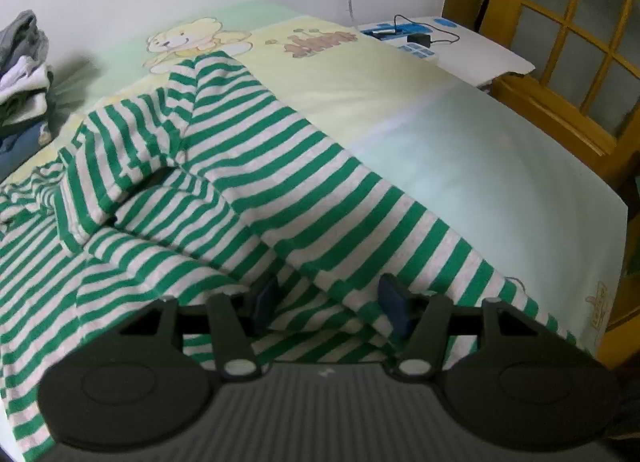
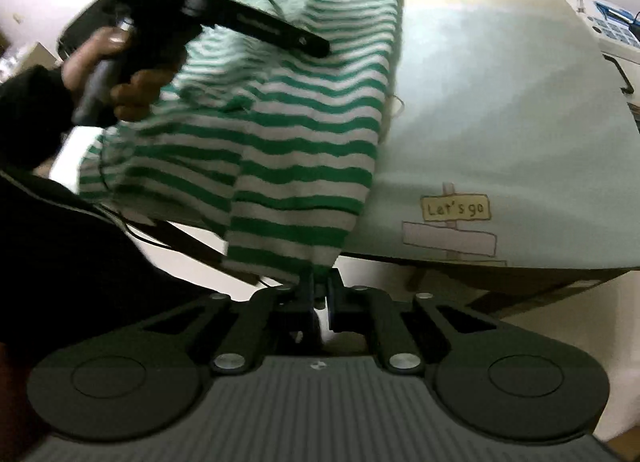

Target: Fold clothes

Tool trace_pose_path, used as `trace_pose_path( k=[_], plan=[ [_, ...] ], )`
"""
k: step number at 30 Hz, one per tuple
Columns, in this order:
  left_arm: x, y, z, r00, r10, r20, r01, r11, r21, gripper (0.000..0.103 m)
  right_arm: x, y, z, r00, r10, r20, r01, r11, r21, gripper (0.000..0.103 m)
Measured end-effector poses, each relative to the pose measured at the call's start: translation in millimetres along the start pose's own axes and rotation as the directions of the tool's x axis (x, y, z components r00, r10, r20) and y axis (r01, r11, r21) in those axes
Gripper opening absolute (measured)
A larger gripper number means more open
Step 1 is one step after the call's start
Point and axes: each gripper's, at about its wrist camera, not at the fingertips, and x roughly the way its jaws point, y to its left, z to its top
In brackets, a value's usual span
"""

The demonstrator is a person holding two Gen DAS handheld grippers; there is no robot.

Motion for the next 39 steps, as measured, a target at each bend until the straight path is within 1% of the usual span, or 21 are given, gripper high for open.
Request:
trace_pose_path(
  k=[1,3,4,6,7,9,10,13,14,15,17,20,22,26,27,29,31,34,36,38,39],
  plan=[
    [-1,1,1,1.000,0.003,-0.002,-0.003,1.000,0.002,0.061,1,2,3,1.000,0.000,-0.013,-0.001,1.000,-0.017,0.009],
    [-6,1,-1,1.000,0.015,0.003,-0.015,1.000,0.009,0.060,-7,7,10,0.999,0.011,-0.037,-0.014,0.997,-0.079,0.014],
    [-9,1,-1,1.000,0.021,0.006,-0.021,1.000,0.012,0.060,-15,8,15,0.999,0.016,-0.034,-0.019,0.993,-0.113,0.016],
    [-17,1,-5,0.999,0.032,0.014,-0.032,0.999,0.009,0.059,-34,5,28,1.000,0.030,0.008,-0.028,0.988,-0.153,0.021],
    [-21,1,-8,0.999,0.038,0.018,-0.038,0.999,0.005,0.058,-42,2,37,0.998,0.036,0.045,-0.029,0.988,-0.151,0.023],
    [-28,-1,-14,0.999,0.040,0.017,-0.040,0.999,-0.010,0.054,-47,-3,58,0.991,0.046,0.124,-0.029,0.991,-0.134,0.032],
    [-32,-2,-17,0.999,0.041,0.015,-0.041,0.999,-0.015,0.054,-44,-3,67,0.987,0.050,0.150,-0.029,0.990,-0.137,0.033],
    [-40,-8,-27,0.997,0.073,0.009,-0.073,0.997,-0.015,0.055,-14,4,86,0.990,0.010,0.144,0.020,0.979,-0.203,0.032],
    [-43,-9,-30,0.996,0.091,0.005,-0.091,0.996,-0.014,0.055,-1,9,87,0.992,-0.011,0.127,0.041,0.969,-0.242,0.027],
    [-45,-10,-34,0.994,0.109,0.002,-0.109,0.994,-0.014,0.055,11,13,88,0.994,-0.023,0.108,0.053,0.959,-0.279,0.020],
    [-52,-6,-42,0.990,0.141,-0.005,-0.141,0.989,-0.047,0.056,29,18,85,0.998,-0.003,0.069,0.026,0.943,-0.331,0.013],
    [-63,3,-54,0.980,0.197,-0.021,-0.198,0.974,-0.107,0.056,37,24,87,0.999,0.017,0.050,0.005,0.916,-0.401,0.013],
    [-70,13,-64,0.971,0.237,-0.037,-0.240,0.957,-0.160,0.056,37,25,93,0.998,0.029,0.048,-0.005,0.900,-0.435,0.012],
    [-77,29,-85,0.958,0.273,-0.087,-0.286,0.918,-0.275,0.056,17,10,136,0.983,0.129,0.134,-0.070,0.924,-0.375,0.014],
    [-77,32,-90,0.956,0.275,-0.101,-0.293,0.908,-0.301,0.056,18,11,148,0.979,0.132,0.157,-0.062,0.920,-0.388,0.014],
    [-78,32,-95,0.955,0.279,-0.101,-0.297,0.896,-0.330,0.056,25,19,175,0.974,0.108,0.201,-0.014,0.907,-0.422,0.014],
    [-80,29,-97,0.952,0.291,-0.096,-0.306,0.891,-0.335,0.056,39,29,203,0.969,0.085,0.233,0.025,0.902,-0.431,0.015],
    [-81,26,-101,0.949,0.302,-0.093,-0.315,0.884,-0.346,0.056,64,45,243,0.966,0.082,0.247,0.030,0.907,-0.420,0.016],
    [-83,28,-103,0.952,0.294,-0.087,-0.305,0.885,-0.352,0.056,85,54,268,0.964,0.079,0.253,0.028,0.918,-0.395,0.025],
    [-86,31,-104,0.956,0.284,-0.078,-0.293,0.888,-0.356,0.056,105,63,292,0.964,0.070,0.257,0.031,0.929,-0.368,0.030],
    [-88,34,-104,0.957,0.281,-0.069,-0.287,0.892,-0.350,0.056,114,68,298,0.966,0.043,0.254,0.051,0.934,-0.352,0.030]
  ],
)
